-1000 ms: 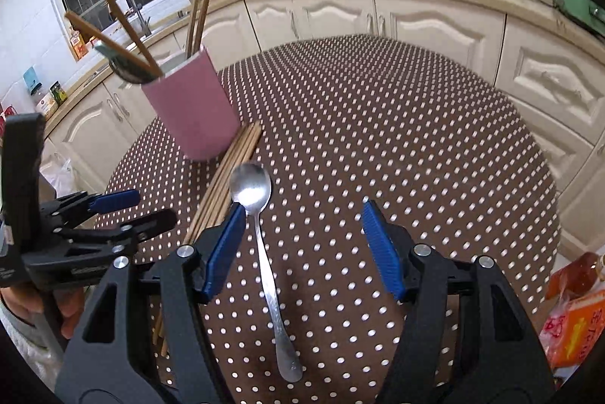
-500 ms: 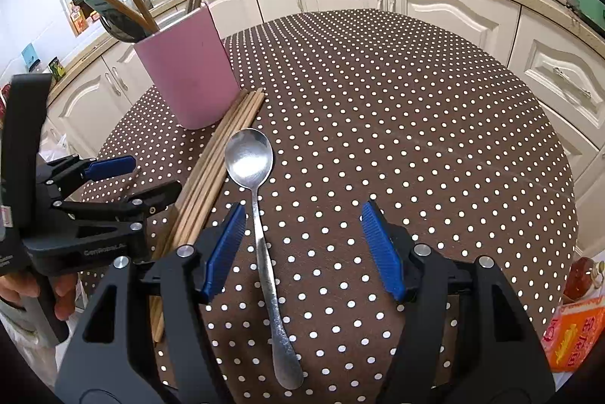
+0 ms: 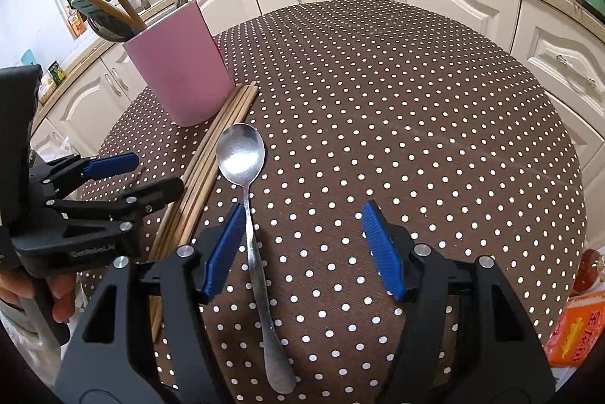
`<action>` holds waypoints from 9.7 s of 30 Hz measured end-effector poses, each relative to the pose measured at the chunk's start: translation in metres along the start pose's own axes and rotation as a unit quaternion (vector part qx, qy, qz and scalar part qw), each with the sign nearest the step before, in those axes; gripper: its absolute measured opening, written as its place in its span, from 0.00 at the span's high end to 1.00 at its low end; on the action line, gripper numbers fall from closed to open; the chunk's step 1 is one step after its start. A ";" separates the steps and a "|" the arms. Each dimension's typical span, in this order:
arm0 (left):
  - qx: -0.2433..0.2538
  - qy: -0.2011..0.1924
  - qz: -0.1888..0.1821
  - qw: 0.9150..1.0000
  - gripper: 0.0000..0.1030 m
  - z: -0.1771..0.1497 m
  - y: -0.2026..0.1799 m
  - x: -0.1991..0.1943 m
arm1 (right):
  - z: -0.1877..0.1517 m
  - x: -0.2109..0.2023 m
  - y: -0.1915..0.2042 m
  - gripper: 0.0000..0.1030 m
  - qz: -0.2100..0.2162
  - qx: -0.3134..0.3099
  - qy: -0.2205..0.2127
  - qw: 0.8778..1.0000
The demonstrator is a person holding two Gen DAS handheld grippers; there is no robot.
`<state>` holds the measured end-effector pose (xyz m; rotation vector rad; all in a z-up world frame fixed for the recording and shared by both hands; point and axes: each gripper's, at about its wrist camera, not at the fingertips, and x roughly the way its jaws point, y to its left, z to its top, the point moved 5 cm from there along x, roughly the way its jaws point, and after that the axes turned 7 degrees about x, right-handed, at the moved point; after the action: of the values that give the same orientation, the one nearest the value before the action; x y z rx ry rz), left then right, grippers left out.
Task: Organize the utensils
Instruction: 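Grasp a wooden chopstick with the left tool while the right tool grasps the silver spoon, then lift and lower the chopstick into the pink cup with the left tool while the right tool inserts the spoon, then open both tools and withdraw them from the pink cup, then move both tools back over the chopstick pile and grasp a chopstick with the left tool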
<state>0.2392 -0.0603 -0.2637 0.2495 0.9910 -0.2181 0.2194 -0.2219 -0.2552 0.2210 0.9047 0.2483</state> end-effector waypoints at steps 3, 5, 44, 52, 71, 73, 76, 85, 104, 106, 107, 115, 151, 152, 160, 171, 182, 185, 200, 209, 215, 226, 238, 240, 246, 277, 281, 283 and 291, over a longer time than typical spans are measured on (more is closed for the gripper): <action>-0.008 0.008 0.016 1.000 0.27 0.000 0.004 0.000 | 0.001 0.001 0.000 0.38 0.001 0.000 0.001 1.000; -0.005 0.010 0.017 1.000 0.27 0.002 0.004 0.001 | 0.002 0.003 0.000 0.38 0.002 0.000 0.001 1.000; -0.057 0.088 -0.101 0.989 0.94 -0.032 0.025 -0.008 | 0.019 0.054 0.066 0.94 -0.065 -0.138 0.210 0.966; -0.021 0.112 -0.104 0.988 0.94 -0.010 0.017 0.005 | 0.037 0.072 0.070 0.96 -0.070 -0.132 0.252 0.956; -0.096 -0.205 -0.123 0.966 0.95 -0.039 0.070 -0.113 | 0.083 -0.021 0.052 0.97 0.057 -0.060 0.036 0.996; -0.116 -0.249 -0.121 0.954 0.95 -0.039 0.084 -0.127 | 0.089 -0.035 0.051 0.97 0.068 -0.061 0.014 0.996; -0.141 -0.297 -0.115 0.937 0.95 -0.036 0.100 -0.141 | 0.097 -0.050 0.053 0.97 0.083 -0.060 -0.012 0.995; -0.156 -0.428 -0.070 0.887 0.95 0.025 0.106 -0.176 | 0.127 -0.068 0.077 0.96 0.106 -0.053 -0.112 0.987; -0.144 -0.516 -0.017 0.844 0.95 0.114 0.129 -0.162 | 0.191 -0.060 0.100 0.96 0.137 -0.032 -0.252 0.957; -0.147 -0.517 -0.028 0.843 0.95 0.120 0.130 -0.155 | 0.193 -0.056 0.101 0.96 0.141 -0.035 -0.253 0.957; -0.148 -0.518 -0.030 0.842 0.95 0.122 0.131 -0.151 | 0.194 -0.054 0.102 0.96 0.143 -0.036 -0.255 0.956; -0.147 -0.521 -0.029 0.840 0.95 0.129 0.134 -0.126 | 0.194 -0.043 0.103 0.96 0.153 -0.037 -0.254 0.954; -0.094 -0.412 -0.099 0.901 0.50 0.081 0.115 -0.108 | 0.161 -0.041 0.113 0.96 0.154 -0.058 -0.209 0.964; -0.095 -0.412 -0.102 0.900 0.48 0.080 0.115 -0.111 | 0.162 -0.041 0.112 0.96 0.153 -0.057 -0.206 0.965; -0.105 -0.375 -0.067 0.919 0.42 0.069 0.118 -0.119 | 0.154 -0.036 0.109 0.96 0.142 -0.052 -0.198 0.969; -0.117 -0.319 -0.009 0.940 0.42 0.052 0.125 -0.122 | 0.144 -0.037 0.107 0.96 0.133 -0.045 -0.189 0.972; -0.112 -0.303 0.007 0.946 0.42 0.050 0.127 -0.125 | 0.143 -0.046 0.108 0.95 0.124 -0.044 -0.191 0.973; -0.109 -0.301 0.009 0.947 0.42 0.050 0.125 -0.127 | 0.143 -0.047 0.108 0.95 0.123 -0.042 -0.189 0.973; -0.098 -0.303 0.010 0.948 0.38 0.043 0.111 -0.148 | 0.141 -0.073 0.109 0.51 0.125 -0.036 -0.209 0.969; -0.088 -0.303 0.013 0.949 0.36 0.035 0.095 -0.161 | 0.134 -0.104 0.102 0.47 0.088 -0.032 -0.245 0.965; -0.079 -0.296 0.009 0.952 0.34 0.032 0.077 -0.165 | 0.115 -0.120 0.092 0.47 0.078 -0.028 -0.252 0.964; -0.046 -0.219 -0.045 0.973 0.34 0.008 0.040 -0.143 | 0.078 -0.117 0.047 0.44 0.054 0.006 -0.220 0.974; -0.017 -0.078 -0.106 0.991 0.33 -0.020 0.000 -0.066 | 0.020 -0.062 0.005 0.42 0.038 0.053 -0.131 0.989; -0.017 -0.054 -0.102 0.993 0.33 -0.022 -0.004 -0.049 | 0.013 -0.054 0.003 0.41 0.039 0.057 -0.122 0.990; -0.011 -0.006 -0.067 0.998 0.33 -0.024 -0.008 -0.013 | 0.001 -0.037 -0.003 0.40 0.049 0.072 -0.105 0.991; 0.015 0.011 0.036 0.999 0.22 0.035 -0.016 0.024 | -0.005 -0.007 -0.033 0.38 0.083 0.134 -0.078 0.984; 0.015 0.021 0.038 0.999 0.22 0.039 -0.017 0.025 | -0.005 -0.009 -0.035 0.38 0.087 0.138 -0.079 0.983; 0.022 0.023 0.040 0.999 0.22 0.040 -0.018 0.025 | -0.006 -0.011 -0.036 0.38 0.089 0.138 -0.079 0.983; 0.037 0.026 0.052 0.998 0.22 0.029 -0.027 0.018 | -0.008 -0.012 -0.036 0.38 0.092 0.141 -0.080 0.982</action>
<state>0.2636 -0.0956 -0.2667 0.3749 1.0203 -0.1544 0.2108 -0.2587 -0.2616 0.5819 0.7583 0.2690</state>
